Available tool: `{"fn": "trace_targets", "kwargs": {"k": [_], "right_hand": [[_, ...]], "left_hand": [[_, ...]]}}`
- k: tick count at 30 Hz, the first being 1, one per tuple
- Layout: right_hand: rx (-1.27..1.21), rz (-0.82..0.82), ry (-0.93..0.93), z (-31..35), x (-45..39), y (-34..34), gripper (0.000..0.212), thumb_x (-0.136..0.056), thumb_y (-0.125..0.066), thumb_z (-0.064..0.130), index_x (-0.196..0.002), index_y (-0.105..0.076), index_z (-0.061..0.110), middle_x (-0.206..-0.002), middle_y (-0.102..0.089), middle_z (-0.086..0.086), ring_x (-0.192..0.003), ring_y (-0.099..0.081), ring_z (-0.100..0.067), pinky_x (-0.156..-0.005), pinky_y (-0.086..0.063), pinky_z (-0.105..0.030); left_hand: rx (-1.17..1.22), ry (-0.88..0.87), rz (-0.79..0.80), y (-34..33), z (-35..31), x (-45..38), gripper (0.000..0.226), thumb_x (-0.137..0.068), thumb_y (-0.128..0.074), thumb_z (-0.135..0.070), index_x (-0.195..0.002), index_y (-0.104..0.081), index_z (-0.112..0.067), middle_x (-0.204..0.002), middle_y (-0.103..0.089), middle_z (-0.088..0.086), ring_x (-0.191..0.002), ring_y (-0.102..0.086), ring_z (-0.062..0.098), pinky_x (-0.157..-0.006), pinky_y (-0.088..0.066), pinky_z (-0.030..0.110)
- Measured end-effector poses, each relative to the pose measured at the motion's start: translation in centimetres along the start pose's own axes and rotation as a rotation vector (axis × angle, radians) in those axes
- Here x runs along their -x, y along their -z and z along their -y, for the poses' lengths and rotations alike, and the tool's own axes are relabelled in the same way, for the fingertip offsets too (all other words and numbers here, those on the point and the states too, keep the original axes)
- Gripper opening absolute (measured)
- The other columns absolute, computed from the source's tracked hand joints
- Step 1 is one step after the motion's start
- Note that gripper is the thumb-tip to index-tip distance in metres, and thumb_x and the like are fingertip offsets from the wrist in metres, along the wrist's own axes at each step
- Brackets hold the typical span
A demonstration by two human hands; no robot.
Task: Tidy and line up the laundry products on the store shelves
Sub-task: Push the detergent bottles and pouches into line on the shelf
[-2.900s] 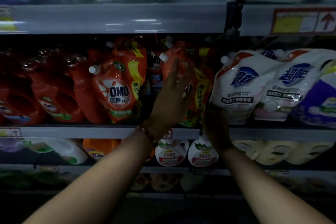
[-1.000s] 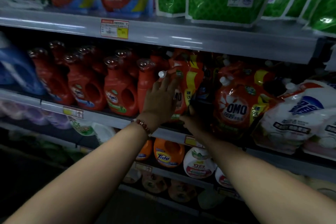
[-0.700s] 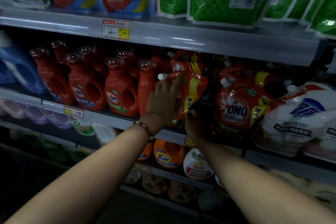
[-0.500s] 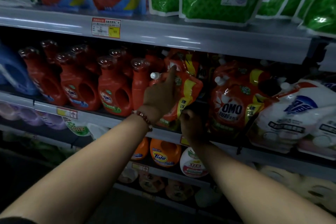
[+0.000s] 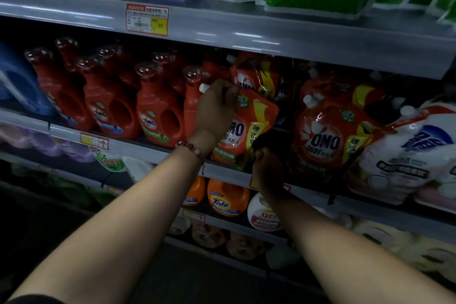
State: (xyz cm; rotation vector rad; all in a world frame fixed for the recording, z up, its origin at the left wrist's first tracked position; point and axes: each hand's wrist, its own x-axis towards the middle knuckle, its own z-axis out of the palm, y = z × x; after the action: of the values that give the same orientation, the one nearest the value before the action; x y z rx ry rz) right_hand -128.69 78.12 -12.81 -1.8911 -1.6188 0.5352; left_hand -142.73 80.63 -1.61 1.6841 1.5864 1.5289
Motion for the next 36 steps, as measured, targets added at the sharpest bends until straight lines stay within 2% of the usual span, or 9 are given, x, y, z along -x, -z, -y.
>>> {"fn": "trace_targets", "kwargs": {"k": [4, 12, 16, 20, 22, 25, 28, 32, 36], "right_hand": [[-0.096, -0.016, 0.089, 0.1, 1.4, -0.6, 0.02, -0.1, -0.045, 0.019, -0.098, -0.059, 0.005, -0.088, -0.058, -0.01, -0.085, -0.057, -0.025, -0.072, -0.044, -0.034], [-0.118, 0.01, 0.052, 0.4, 0.2, -0.3, 0.033, -0.101, -0.046, 0.026, -0.124, -0.061, 0.007, -0.113, -0.066, -0.014, -0.107, -0.061, -0.029, -0.09, -0.048, -0.04], [-0.224, 0.03, -0.123, 0.1, -1.1, 0.2, 0.027, -0.101, -0.037, 0.022, -0.102, -0.06, 0.009, -0.097, -0.065, -0.015, -0.093, -0.063, -0.033, -0.083, -0.051, -0.047], [-0.241, 0.067, -0.245, 0.0, -3.1, 0.1, 0.032, -0.1, -0.043, 0.031, -0.114, -0.063, 0.01, -0.109, -0.066, -0.017, -0.1, -0.063, -0.036, -0.089, -0.05, -0.047], [-0.267, 0.084, -0.286, -0.3, -3.5, -0.6, 0.029, -0.099, -0.045, 0.035, -0.108, -0.064, 0.015, -0.108, -0.067, -0.015, -0.099, -0.064, -0.035, -0.09, -0.051, -0.049], [-0.346, 0.164, -0.3, -0.1, -2.9, -0.1, 0.026, -0.098, -0.043, 0.033, -0.095, -0.065, 0.018, -0.107, -0.066, -0.016, -0.101, -0.064, -0.036, -0.091, -0.052, -0.052], [-0.413, 0.23, -0.282, 1.2, -1.6, 1.2, 0.032, -0.101, -0.044, 0.026, -0.112, -0.064, 0.004, -0.119, -0.063, -0.02, -0.109, -0.061, -0.036, -0.095, -0.05, -0.047], [-0.426, 0.181, -0.086, 1.9, 0.8, 1.6, 0.032, -0.102, -0.046, 0.028, -0.132, -0.053, 0.02, -0.117, -0.06, 0.002, -0.097, -0.057, -0.017, -0.072, -0.043, -0.023], [-0.207, 0.188, 0.24, 0.4, 2.9, 1.9, 0.067, -0.094, -0.052, 0.032, -0.154, -0.021, 0.029, -0.149, -0.043, 0.0, -0.133, -0.046, -0.021, -0.104, -0.044, -0.041]], "left_hand": [[0.044, 0.028, 0.016, -0.3, -0.4, -0.6, 0.013, -0.099, -0.051, -0.017, -0.088, -0.056, -0.021, -0.083, -0.069, 0.007, -0.08, -0.067, 0.026, -0.078, -0.055, 0.048], [0.113, -0.017, 0.035, 0.2, 0.4, -0.3, 0.012, -0.102, -0.05, -0.013, -0.092, -0.056, -0.014, -0.077, -0.063, -0.002, -0.076, -0.063, 0.02, -0.073, -0.054, 0.036], [0.21, 0.053, -0.031, 0.4, 0.2, -0.3, 0.022, -0.102, -0.05, -0.012, -0.084, -0.055, -0.024, -0.073, -0.063, -0.003, -0.074, -0.062, 0.019, -0.072, -0.053, 0.04], [0.203, 0.01, -0.027, 0.2, 0.1, -0.2, 0.018, -0.102, -0.049, -0.014, -0.089, -0.056, -0.024, -0.08, -0.065, -0.002, -0.08, -0.066, 0.024, -0.077, -0.056, 0.046], [0.106, -0.064, 0.014, 0.1, 0.3, 0.5, 0.013, -0.103, -0.048, -0.017, -0.105, -0.06, -0.02, -0.092, -0.066, -0.003, -0.083, -0.065, 0.017, -0.075, -0.055, 0.038], [-0.065, -0.169, 0.111, 0.2, 1.2, 2.4, 0.05, -0.099, -0.051, -0.015, -0.145, -0.038, -0.028, -0.126, -0.062, 0.004, -0.102, -0.062, 0.016, -0.079, -0.054, 0.031], [-0.367, -0.298, 0.163, -0.1, 3.4, 5.3, 0.069, -0.093, -0.061, -0.016, -0.154, -0.029, -0.019, -0.144, -0.046, 0.013, -0.128, -0.047, 0.029, -0.098, -0.048, 0.042], [-0.71, -0.341, 0.217, -1.4, 6.0, 8.4, 0.08, -0.085, -0.07, -0.014, -0.155, -0.031, -0.017, -0.159, -0.023, 0.024, -0.148, -0.02, 0.043, -0.112, -0.034, 0.059], [-0.855, -0.339, 0.227, -1.9, 7.6, 9.2, 0.083, -0.086, -0.064, -0.008, -0.157, -0.025, -0.023, -0.163, -0.011, 0.023, -0.149, -0.012, 0.045, -0.111, -0.03, 0.057]]}}
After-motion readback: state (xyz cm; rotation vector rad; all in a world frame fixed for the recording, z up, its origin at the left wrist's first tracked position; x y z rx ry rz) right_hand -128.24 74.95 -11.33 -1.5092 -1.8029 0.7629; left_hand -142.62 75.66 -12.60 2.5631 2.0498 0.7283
